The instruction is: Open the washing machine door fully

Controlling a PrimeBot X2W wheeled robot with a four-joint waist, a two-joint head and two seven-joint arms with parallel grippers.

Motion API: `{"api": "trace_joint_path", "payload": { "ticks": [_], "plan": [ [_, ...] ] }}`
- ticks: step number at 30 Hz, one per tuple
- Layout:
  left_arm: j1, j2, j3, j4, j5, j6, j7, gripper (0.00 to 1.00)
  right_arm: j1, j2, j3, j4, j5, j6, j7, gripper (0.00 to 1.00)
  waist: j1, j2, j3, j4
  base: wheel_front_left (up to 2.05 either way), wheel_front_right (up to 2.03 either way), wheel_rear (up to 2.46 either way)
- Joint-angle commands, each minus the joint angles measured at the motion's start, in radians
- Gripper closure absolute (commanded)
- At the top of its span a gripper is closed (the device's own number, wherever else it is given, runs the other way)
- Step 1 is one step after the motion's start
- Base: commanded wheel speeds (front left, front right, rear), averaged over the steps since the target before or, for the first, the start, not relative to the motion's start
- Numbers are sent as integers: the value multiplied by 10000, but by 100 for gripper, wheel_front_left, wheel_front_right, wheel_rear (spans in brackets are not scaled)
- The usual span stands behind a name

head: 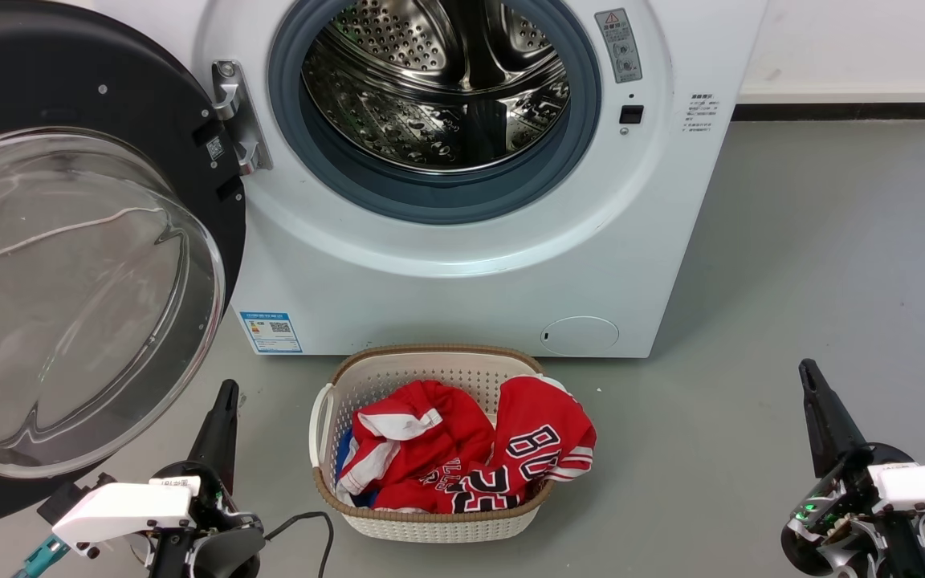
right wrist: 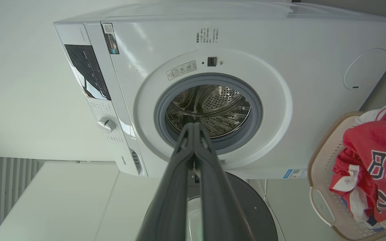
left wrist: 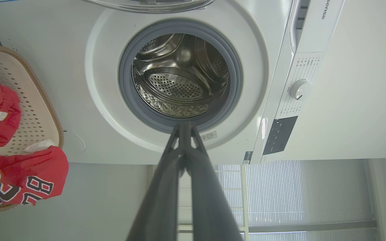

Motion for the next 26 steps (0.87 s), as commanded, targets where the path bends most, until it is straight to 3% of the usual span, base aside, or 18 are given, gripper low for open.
{"api": "trace_joint_path", "payload": {
  "ticks": [1, 26],
  "plan": [
    [-72, -9, 27, -1, 1, -40, 23, 100, -128, 39, -18, 13, -48, 0, 18, 100, 0, 0, 0, 0, 0, 0, 0],
    [-72, -9, 26, -1, 3, -40, 22, 100, -131, 52, -36, 14, -68, 0, 34, 100, 0, 0, 0, 0, 0, 0, 0]
  ]
}}
